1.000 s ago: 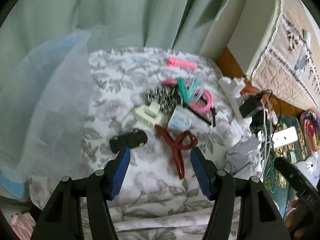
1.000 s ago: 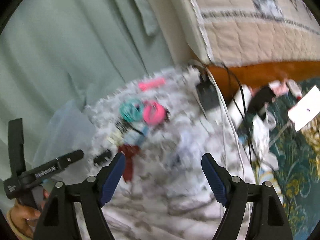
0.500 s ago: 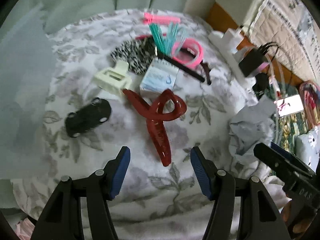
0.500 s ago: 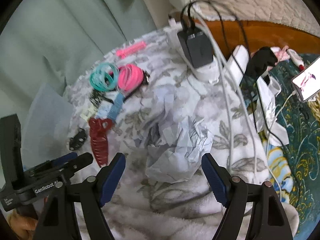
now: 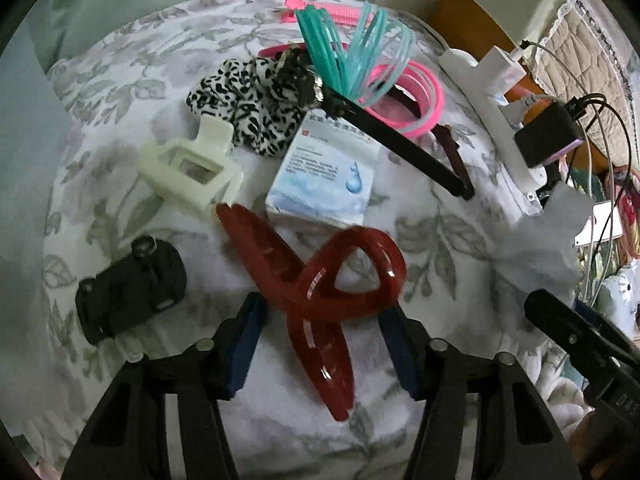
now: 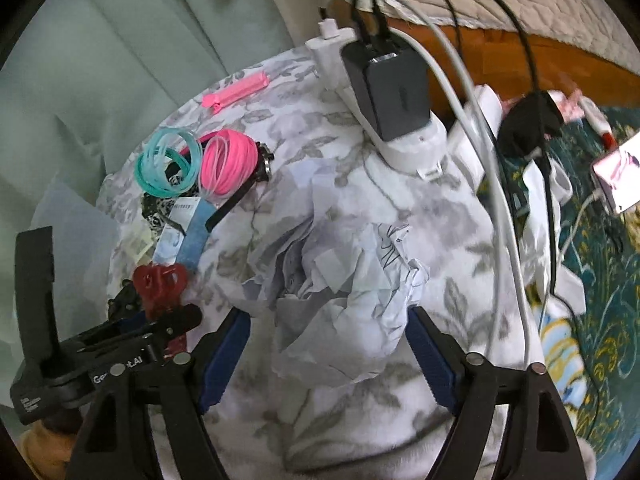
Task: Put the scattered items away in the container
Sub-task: 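Grasp the red claw clip with the left tool while the right tool grasps crumpled paper, then carry red clip and crumpled paper over the clear box while releasing both inside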
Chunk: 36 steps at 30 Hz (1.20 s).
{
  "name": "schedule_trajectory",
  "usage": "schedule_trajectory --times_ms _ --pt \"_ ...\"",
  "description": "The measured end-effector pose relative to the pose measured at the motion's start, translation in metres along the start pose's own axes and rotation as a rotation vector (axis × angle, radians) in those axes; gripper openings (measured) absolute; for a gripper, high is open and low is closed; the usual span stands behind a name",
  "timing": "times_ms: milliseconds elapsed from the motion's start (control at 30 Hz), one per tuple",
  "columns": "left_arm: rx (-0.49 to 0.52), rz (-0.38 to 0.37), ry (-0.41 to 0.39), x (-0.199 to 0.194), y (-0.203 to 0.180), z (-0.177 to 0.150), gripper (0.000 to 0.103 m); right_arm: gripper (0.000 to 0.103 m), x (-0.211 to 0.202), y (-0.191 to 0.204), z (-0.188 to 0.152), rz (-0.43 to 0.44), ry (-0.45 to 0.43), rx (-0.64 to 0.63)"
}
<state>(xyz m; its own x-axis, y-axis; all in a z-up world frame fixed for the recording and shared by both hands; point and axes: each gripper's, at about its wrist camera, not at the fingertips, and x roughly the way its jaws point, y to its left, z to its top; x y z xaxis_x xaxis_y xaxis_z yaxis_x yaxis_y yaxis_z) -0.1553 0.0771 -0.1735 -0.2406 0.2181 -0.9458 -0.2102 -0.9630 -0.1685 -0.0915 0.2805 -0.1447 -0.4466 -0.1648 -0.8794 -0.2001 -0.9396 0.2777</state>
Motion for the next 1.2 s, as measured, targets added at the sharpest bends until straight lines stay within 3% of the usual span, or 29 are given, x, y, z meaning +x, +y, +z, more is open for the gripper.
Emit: schedule_trajectory --times_ms 233,467,600,900,1200 --pt "-0.032 -0.016 -0.009 -0.004 0.009 0.003 0.033 0.086 0.014 -0.005 0.013 0.002 0.013 0.042" --pt "-0.047 -0.038 -0.018 -0.012 0.011 -0.003 0.028 0.081 0.011 -0.006 0.013 0.005 0.012 0.059" --pt "-0.041 -0.047 -0.031 -0.023 0.008 -0.011 0.02 0.075 0.001 -0.007 0.011 0.017 0.0 0.07" --pt "-0.044 -0.073 -0.096 -0.053 0.01 -0.037 0.02 0.073 -0.034 0.003 0.0 0.041 -0.064 0.049" --pt "-0.013 -0.092 -0.258 -0.109 0.014 -0.038 0.02 0.073 -0.086 0.038 -0.012 0.075 -0.168 -0.026"
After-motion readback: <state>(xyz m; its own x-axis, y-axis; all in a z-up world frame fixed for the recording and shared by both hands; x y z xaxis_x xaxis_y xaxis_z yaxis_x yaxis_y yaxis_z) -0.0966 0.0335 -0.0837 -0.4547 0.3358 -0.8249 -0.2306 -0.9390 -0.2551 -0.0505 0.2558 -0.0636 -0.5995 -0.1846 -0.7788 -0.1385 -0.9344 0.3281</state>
